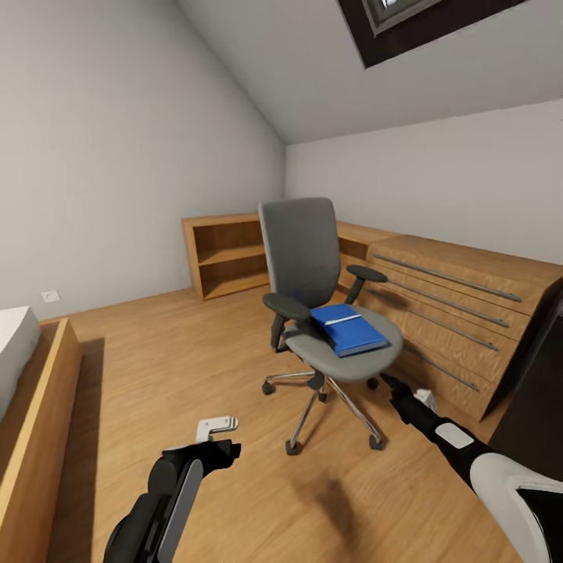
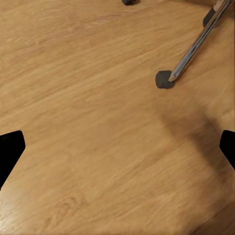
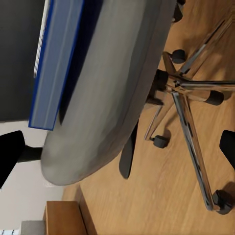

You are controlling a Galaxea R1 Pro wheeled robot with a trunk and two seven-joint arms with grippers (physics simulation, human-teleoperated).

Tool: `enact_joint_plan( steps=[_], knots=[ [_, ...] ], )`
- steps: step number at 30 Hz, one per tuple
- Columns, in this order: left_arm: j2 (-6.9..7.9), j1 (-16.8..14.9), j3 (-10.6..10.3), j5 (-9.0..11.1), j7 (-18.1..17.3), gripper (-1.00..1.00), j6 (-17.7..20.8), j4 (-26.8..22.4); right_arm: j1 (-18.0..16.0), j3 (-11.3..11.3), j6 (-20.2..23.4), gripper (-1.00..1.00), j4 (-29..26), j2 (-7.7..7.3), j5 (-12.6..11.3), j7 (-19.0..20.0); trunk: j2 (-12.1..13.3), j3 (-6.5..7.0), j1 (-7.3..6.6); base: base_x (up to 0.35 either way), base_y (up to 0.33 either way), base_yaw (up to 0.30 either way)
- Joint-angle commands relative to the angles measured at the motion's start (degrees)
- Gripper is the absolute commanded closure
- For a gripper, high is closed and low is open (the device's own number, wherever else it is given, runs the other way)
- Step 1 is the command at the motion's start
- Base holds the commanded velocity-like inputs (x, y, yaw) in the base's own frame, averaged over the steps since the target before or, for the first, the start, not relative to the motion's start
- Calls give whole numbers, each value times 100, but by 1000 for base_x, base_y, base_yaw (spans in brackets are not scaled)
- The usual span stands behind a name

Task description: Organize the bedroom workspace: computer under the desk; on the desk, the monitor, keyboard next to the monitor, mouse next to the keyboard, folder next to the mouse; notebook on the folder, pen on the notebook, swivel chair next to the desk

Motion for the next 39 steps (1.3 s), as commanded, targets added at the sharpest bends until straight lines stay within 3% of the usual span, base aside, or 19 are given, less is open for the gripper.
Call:
enact_joint_plan(
  steps=[1, 22, 39],
  knots=[
    [-2, -3, -4, 59, 56, -100, 21, -5, -2, -22, 46, -100, 3, 1, -25, 13, -1, 17, -3, -3, -1, 0],
    [-6, -3, -13, 53, 59, -100, 24, -5, -2, -22, 17, -100, 9, 6, -25, 9, 842, 394, -465, 0, 0, 0],
    [-6, -3, -8, 53, 51, -100, 22, -5, 1, -22, 5, -100, 9, 5, -25, 3, 842, 394, -465, -70, 0, 0]
  ],
)
